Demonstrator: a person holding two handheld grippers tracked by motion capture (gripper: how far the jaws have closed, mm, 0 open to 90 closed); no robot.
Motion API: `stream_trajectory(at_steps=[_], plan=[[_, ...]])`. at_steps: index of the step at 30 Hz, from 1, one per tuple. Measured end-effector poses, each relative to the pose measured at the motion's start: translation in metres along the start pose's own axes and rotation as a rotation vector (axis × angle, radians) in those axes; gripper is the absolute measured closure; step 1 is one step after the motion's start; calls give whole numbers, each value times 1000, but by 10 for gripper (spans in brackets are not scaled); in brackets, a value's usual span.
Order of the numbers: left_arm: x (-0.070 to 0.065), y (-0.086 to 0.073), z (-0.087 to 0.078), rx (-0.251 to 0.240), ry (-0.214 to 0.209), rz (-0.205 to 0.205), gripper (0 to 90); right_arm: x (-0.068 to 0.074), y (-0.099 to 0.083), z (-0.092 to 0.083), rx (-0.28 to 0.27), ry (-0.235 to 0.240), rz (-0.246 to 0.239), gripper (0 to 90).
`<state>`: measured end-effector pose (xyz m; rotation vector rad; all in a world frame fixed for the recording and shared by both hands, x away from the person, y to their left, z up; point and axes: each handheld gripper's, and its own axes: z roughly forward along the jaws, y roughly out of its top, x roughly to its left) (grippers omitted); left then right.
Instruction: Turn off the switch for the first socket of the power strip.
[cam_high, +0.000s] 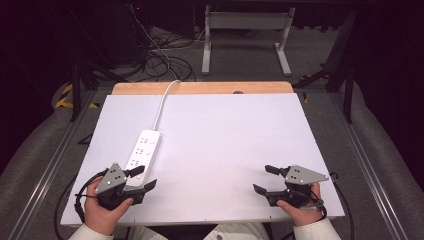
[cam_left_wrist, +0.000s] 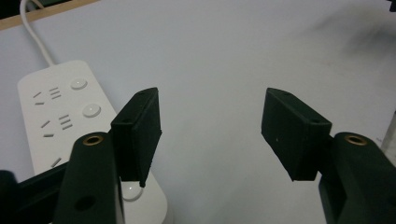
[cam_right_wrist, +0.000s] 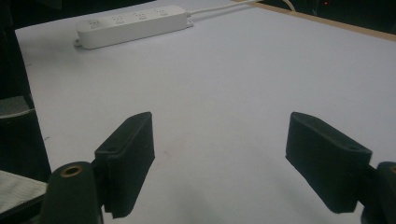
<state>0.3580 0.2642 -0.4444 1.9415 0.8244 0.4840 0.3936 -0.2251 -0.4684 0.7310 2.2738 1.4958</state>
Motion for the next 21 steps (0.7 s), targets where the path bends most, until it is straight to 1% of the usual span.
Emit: stream_trajectory(at_steps=[1, 5, 6, 8, 9, 10, 11, 12, 13, 14, 16, 20, 21], plan=[[0, 2, 0, -2, -8, -12, 401, 0, 0, 0, 0, 1, 0, 244], [3, 7, 0, -9, -12, -12, 406, 0, 0, 0, -1, 4, 0, 244], [3, 11, 1, -8, -20, -20, 406, 0, 0, 0, 0, 5, 0, 244], [4, 13, 2, -7, -18, -16, 406, 0, -1, 0, 4, 6, -4, 244], [5, 14, 2, -4, -16, -6, 407, 0, -1, 0, 6, 5, -5, 244], [5, 17, 4, -2, -22, -18, 409, 0, -1, 0, 4, 7, -4, 244], [6, 18, 4, -4, -15, -4, 411, 0, -1, 0, 4, 7, -4, 244], [6, 19, 5, 0, -26, -19, 413, 0, -1, 0, 4, 7, -4, 244], [7, 20, 5, -1, -23, -11, 414, 0, -1, 0, 3, 7, -6, 244], [7, 21, 5, 0, -30, -22, 414, 0, -1, 0, 4, 7, -4, 244], [9, 23, 6, -1, -31, -27, 414, 0, -1, 0, 5, 8, -4, 244], [12, 26, 7, -1, -29, -30, 414, 0, -1, 0, 6, 8, -3, 244], [13, 27, 7, -1, -25, -23, 415, 0, -1, 1, 7, 8, -1, 244]])
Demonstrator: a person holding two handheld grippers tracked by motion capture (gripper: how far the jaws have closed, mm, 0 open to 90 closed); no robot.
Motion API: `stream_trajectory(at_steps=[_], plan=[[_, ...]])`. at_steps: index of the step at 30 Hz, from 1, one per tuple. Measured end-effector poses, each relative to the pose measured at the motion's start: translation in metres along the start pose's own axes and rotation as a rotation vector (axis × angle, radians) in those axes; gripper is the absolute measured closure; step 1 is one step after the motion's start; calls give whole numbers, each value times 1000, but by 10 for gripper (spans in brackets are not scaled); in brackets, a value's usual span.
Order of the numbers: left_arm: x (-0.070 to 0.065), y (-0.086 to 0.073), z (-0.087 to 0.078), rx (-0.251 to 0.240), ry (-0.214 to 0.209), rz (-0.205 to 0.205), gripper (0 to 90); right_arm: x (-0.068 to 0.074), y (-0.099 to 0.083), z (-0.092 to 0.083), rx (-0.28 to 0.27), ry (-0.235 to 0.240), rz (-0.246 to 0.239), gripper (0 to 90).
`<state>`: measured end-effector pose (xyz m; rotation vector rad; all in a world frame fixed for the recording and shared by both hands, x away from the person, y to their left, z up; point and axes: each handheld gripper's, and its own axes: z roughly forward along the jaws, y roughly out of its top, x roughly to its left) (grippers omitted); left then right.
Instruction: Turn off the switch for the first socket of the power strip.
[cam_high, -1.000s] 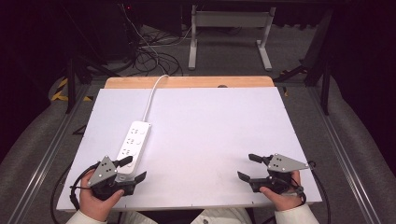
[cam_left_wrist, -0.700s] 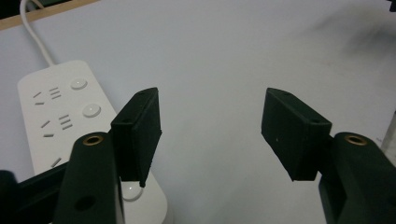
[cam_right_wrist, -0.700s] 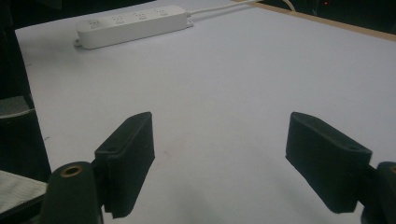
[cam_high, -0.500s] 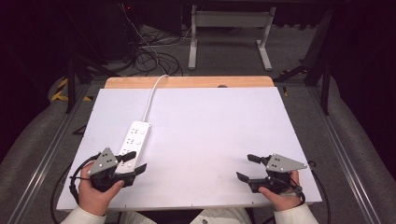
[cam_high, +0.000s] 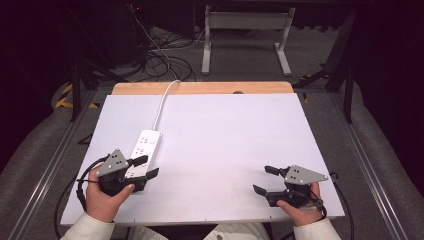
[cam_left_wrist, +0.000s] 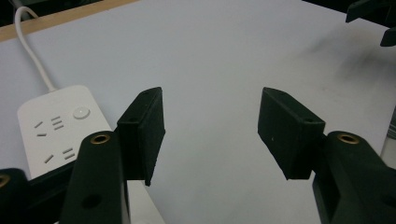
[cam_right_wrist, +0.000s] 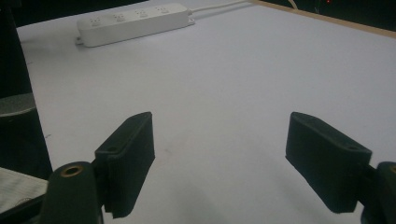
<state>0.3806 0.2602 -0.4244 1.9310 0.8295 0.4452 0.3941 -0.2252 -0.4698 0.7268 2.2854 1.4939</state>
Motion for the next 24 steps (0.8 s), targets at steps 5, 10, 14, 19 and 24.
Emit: stream_trajectory(at_steps=[5, 10, 14, 19, 24], plan=[[4, 7, 3, 2, 4, 2, 424, 0, 0, 1, 4, 1, 2, 245], [7, 13, 5, -5, 1, -4, 431, 0, 0, 1, 3, 2, 5, 245], [10, 19, 10, -7, 7, -1, 433, 0, -1, 1, 4, 4, 6, 245], [14, 23, 15, -7, 7, -8, 435, 0, -1, 1, 4, 4, 8, 245], [17, 26, 20, -9, 12, -12, 443, -1, -1, 1, 5, 5, 7, 245]])
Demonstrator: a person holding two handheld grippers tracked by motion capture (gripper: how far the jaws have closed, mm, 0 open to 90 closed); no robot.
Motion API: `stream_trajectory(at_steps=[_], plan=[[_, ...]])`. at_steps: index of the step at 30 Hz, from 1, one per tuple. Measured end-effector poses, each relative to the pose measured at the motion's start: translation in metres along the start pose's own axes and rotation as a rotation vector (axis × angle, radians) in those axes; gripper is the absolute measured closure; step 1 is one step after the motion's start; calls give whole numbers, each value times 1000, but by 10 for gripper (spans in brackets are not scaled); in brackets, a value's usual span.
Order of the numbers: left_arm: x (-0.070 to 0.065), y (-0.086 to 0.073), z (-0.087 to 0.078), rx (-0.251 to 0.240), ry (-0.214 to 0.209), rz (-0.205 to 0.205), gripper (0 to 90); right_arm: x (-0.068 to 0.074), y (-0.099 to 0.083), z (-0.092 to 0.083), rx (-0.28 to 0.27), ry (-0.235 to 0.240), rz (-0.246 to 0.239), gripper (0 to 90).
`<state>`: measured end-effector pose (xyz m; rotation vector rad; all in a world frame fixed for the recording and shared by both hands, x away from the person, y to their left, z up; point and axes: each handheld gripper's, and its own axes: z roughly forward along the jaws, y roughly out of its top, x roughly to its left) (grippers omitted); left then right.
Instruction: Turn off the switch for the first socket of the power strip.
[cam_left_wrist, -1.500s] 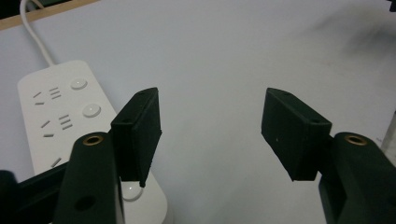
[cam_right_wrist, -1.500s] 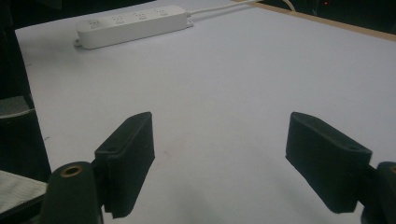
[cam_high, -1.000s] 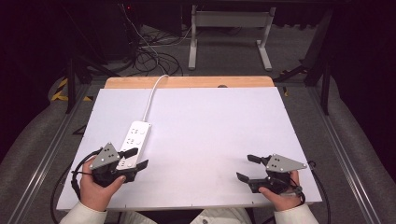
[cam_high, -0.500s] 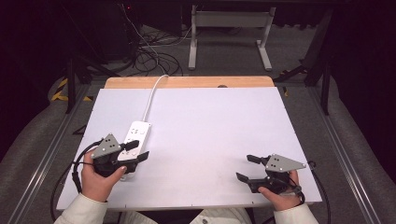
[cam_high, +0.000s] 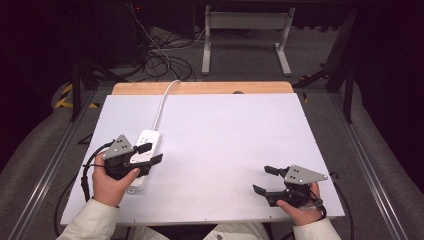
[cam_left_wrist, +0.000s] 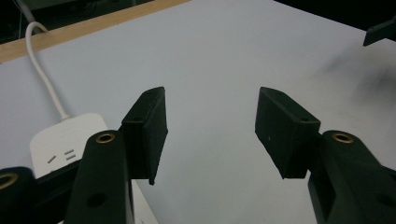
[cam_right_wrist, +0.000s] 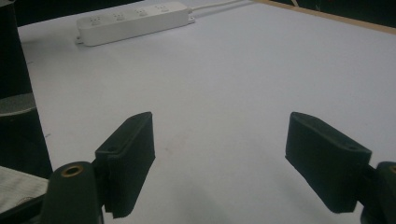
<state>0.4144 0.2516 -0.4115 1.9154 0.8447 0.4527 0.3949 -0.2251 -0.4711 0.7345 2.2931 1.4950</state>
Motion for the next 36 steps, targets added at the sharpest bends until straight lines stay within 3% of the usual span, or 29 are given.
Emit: stream_trajectory(at_steps=[9, 18, 20, 21, 27, 36], plan=[[11, 5, 12, 2, 14, -20, 469, 0, 0, 0, 4, 1, 2, 244], [22, 2, 20, 23, 23, -30, 572, 0, -1, 0, 3, 0, 1, 245], [25, 1, 23, 31, 32, -16, 607, 0, -1, 0, 4, 0, 1, 245], [27, 0, 25, 41, 50, -2, 672, 0, -1, 0, 5, 0, 1, 245], [36, -2, 32, 66, 89, -7, 900, 0, -1, 0, 5, 0, -1, 246], [51, -6, 40, 105, 139, -44, 900, -1, -1, 0, 7, 0, -3, 246]])
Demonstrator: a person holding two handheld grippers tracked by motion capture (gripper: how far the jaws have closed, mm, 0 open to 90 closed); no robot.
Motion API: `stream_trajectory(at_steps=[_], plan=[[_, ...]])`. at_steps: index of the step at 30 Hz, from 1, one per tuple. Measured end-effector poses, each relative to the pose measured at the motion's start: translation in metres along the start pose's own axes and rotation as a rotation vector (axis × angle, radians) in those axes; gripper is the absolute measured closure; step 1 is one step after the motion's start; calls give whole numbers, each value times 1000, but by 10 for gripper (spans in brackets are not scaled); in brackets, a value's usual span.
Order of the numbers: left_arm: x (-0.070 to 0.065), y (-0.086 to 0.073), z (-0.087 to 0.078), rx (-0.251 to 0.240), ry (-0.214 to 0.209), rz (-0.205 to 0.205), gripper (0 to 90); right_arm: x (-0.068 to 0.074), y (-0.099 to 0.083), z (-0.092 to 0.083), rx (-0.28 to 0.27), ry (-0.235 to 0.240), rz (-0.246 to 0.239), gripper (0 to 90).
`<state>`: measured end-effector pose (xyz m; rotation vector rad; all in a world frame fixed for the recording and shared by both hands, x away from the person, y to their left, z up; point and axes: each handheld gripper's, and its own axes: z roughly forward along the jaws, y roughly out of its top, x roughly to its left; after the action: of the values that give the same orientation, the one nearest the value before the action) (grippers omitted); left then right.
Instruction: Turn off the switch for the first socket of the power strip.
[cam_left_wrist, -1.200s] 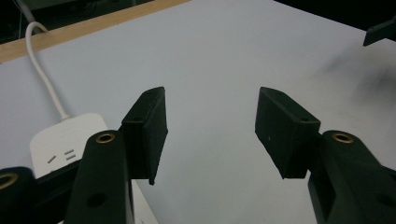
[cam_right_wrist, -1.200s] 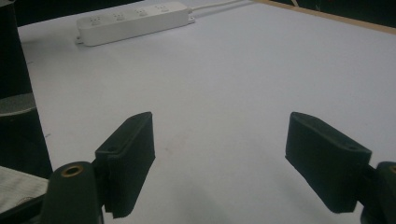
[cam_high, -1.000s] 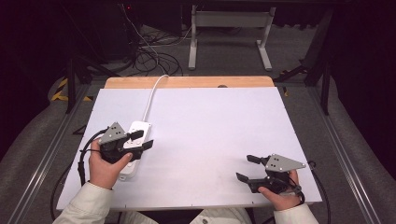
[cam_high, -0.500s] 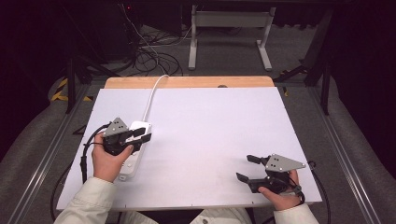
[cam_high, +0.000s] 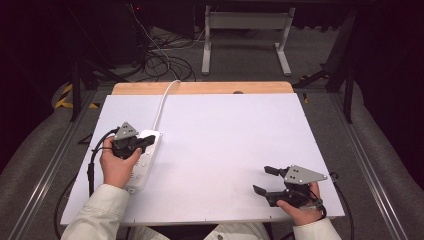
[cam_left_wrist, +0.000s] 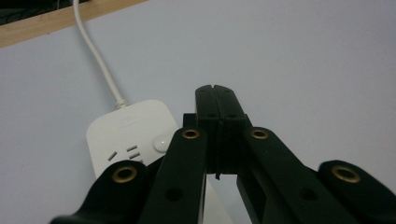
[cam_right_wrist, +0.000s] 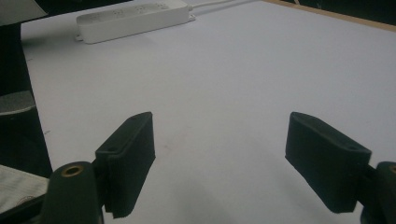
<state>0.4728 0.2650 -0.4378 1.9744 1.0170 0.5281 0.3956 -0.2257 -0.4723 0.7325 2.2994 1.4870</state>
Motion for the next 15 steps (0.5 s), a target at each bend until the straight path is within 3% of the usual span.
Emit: stream_trajectory(at_steps=[7, 8, 9, 15], plan=[[8, -3, 12, 47, 45, -40, 900, 0, 0, 0, 2, -1, 1, 246], [8, -3, 12, 47, 45, -40, 900, 0, 0, 0, 2, -1, 1, 246], [10, -2, 14, 69, 75, -19, 900, 0, 0, 0, 2, -4, 0, 246], [14, -2, 21, 91, 76, -20, 900, 0, -1, 0, 1, -5, 4, 246]])
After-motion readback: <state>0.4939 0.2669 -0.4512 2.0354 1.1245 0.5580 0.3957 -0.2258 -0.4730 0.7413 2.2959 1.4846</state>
